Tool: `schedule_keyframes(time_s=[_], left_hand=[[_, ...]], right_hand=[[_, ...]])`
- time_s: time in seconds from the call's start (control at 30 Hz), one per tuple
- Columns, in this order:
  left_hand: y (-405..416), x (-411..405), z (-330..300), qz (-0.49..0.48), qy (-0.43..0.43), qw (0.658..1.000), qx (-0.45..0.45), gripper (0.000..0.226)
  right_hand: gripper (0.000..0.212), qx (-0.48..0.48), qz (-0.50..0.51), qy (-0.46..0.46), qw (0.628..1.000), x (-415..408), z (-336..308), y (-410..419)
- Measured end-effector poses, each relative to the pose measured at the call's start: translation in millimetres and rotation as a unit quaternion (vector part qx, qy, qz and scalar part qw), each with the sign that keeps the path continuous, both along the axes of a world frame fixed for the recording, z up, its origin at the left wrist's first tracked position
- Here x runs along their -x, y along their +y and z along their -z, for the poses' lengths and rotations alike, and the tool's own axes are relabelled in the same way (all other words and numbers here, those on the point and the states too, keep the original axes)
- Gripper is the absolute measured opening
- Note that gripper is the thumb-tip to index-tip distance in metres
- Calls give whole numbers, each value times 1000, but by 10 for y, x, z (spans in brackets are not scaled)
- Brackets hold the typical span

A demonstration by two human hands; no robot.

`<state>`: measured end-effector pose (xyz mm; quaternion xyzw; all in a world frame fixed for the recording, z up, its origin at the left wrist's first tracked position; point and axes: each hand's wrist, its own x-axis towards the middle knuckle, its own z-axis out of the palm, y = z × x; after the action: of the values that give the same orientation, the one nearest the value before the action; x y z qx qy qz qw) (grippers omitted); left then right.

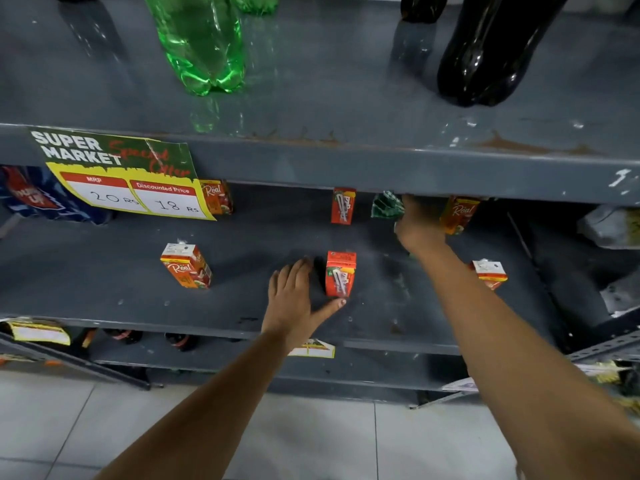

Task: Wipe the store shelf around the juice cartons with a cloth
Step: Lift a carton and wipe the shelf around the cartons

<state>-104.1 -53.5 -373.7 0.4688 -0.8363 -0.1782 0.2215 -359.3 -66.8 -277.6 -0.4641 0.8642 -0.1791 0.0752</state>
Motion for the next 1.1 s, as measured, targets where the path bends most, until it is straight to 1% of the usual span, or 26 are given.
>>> schedule_keyframes(time_s=[0.03,0.1,0.13,0.17,0.23,0.3,0.37,0.43,0.5,0.57,0.63,0.73,0.8,0.87,0.93,1.0,1.03,1.1], left_hand=[[58,-17,21,-1,-17,1000,13,102],[144,29,9,11,-35,999,25,100],[174,81,-5,25,-47,998,27,98],[205,133,-25,40,-63,997,25,97],[258,199,-28,60,-96,993,13,96],[284,220,8,72,-121,990,8,93],[241,242,26,80,-138,987,7,93],[152,245,52,83,-162,983,6,97],[69,178,128,77,-184,980,4,102],[-1,73,227,71,-198,978,-1,107],[-101,-3,298,63,-208,976,-1,110],[-273,-59,400,47,-229,972,-1,113],[-356,-112,494,40,-233,972,-3,112],[-427,-189,580,31,-228,973,-8,106],[-485,-267,624,23,-226,974,-14,100],[-482,-333,659,21,-215,976,-15,98],[-444,-359,675,21,-209,978,-13,97],[-338,-370,690,29,-197,980,-12,95]], right_hand=[[36,20,-4,8,1000,73,3,-36],[26,23,-13,21,999,217,26,-79],[28,11,-17,15,1000,289,48,-102],[33,-10,-25,-2,1000,353,89,-119],[42,-88,-65,-43,993,432,223,-118],[44,-150,-104,-49,982,408,341,-75],[44,-154,-119,-19,981,322,347,-18],[50,-159,-131,-5,979,233,338,4],[53,-180,-149,-10,972,134,385,17],[55,-198,-166,-37,965,-1,492,17],[64,-223,-192,-41,955,-119,585,-14],[80,-255,-229,-15,939,-282,651,-37],[83,-259,-232,-20,938,-387,732,-7],[81,-254,-241,-39,936,-495,783,58],[78,-250,-243,-81,934,-577,808,130],[80,-243,-259,-113,928,-638,838,239],[79,-250,-268,-128,922,-656,818,307],[67,-260,-265,-159,915,-599,646,376]])
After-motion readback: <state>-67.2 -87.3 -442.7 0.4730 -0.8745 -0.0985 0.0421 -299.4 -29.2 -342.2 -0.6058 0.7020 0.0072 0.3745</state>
